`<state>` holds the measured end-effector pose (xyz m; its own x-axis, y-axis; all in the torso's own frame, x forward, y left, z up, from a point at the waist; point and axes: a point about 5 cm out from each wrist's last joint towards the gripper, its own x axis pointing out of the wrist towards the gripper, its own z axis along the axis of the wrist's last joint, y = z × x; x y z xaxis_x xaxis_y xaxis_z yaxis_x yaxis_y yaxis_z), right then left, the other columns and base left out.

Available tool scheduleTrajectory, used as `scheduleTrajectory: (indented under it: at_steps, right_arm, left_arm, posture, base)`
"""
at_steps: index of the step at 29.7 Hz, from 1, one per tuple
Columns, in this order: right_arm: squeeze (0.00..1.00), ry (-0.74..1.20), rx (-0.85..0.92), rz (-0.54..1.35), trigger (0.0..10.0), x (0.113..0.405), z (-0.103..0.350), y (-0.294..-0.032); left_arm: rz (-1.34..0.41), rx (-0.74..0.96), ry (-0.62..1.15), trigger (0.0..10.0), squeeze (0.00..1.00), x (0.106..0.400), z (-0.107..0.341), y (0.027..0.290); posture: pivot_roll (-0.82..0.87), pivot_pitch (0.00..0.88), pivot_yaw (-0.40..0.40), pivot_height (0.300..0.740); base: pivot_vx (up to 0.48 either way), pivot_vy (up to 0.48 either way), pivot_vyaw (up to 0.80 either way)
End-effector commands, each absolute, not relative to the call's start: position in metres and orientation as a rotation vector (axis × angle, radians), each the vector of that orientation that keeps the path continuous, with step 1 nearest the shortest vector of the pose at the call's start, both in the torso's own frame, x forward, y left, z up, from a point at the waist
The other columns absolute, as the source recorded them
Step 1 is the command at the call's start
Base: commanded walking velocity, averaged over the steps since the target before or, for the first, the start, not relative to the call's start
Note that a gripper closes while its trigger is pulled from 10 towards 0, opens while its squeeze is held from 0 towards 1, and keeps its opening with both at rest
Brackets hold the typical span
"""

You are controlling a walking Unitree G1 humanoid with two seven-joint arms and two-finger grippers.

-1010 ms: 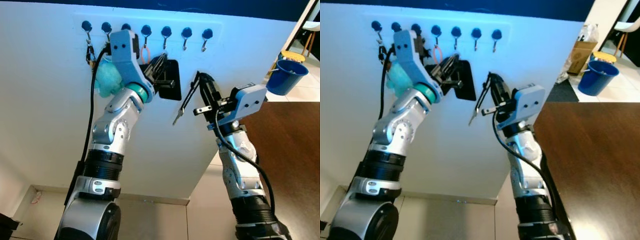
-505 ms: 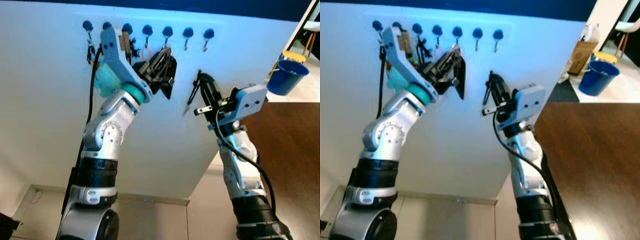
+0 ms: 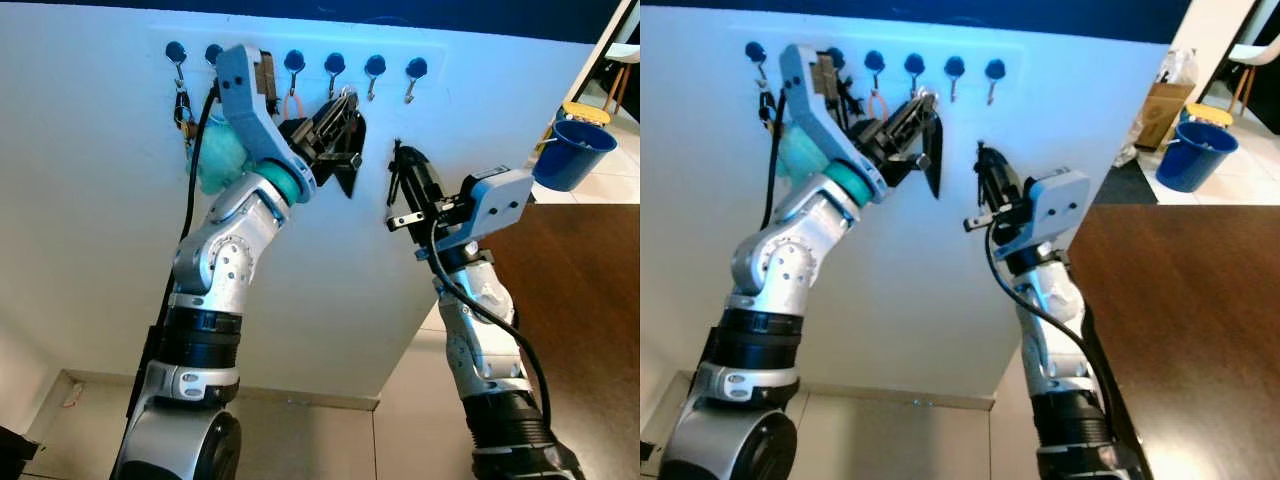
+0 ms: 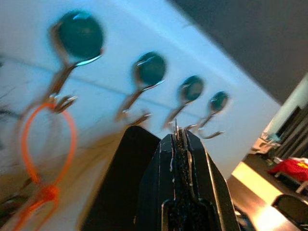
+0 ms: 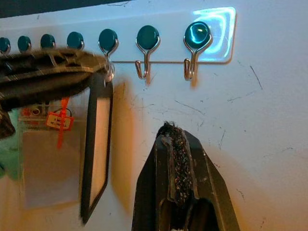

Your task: Hang keys on a hook

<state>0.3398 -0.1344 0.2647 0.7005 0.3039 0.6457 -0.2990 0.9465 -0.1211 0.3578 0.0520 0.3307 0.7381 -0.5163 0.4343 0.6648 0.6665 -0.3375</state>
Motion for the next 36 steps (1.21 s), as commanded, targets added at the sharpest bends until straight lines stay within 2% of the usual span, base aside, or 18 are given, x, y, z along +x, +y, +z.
scheduleTrajectory:
  at_steps: [1, 14, 26, 32, 36]
  right_arm:
    - [0.0, -0.707, -0.006, 0.333, 10.0, 0.339, 0.261, -0.135]
    - [0.0, -0.703, -0.005, 0.333, 10.0, 0.339, 0.26, -0.136]
    - [0.0, -0.703, -0.007, 0.336, 10.0, 0.34, 0.261, -0.136]
    - [0.0, -0.703, -0.01, 0.339, 10.0, 0.34, 0.261, -0.136]
    - [0.0, -0.702, -0.011, 0.339, 10.0, 0.34, 0.261, -0.136]
  left_arm:
    - [-0.652, -0.512, -0.336, 10.0, 0.0, 0.36, 0.337, 0.055]
    - [-0.591, -0.558, -0.399, 10.0, 0.0, 0.364, 0.348, 0.075]
    - [-0.614, -0.602, -0.35, 10.0, 0.0, 0.366, 0.339, 0.074]
    - [-0.654, -0.806, -0.237, 10.0, 0.0, 0.374, 0.336, 0.076]
    - [-0.677, -0.879, -0.209, 10.0, 0.0, 0.374, 0.337, 0.078]
  posture:
    - [0.07, 0.112, 0.096, 0.74]
    - [0.08, 0.115, 0.091, 0.74]
    - [0.08, 0.115, 0.085, 0.74]
    - [0.07, 0.117, 0.084, 0.74]
    - [0.07, 0.117, 0.084, 0.74]
  base:
    - [0.0, 0.0, 0.0]
    - [0.0, 0.0, 0.0]
    - [0.0, 0.0, 0.0]
    - [0.0, 0.0, 0.0]
    - [0.0, 0.0, 0.0]
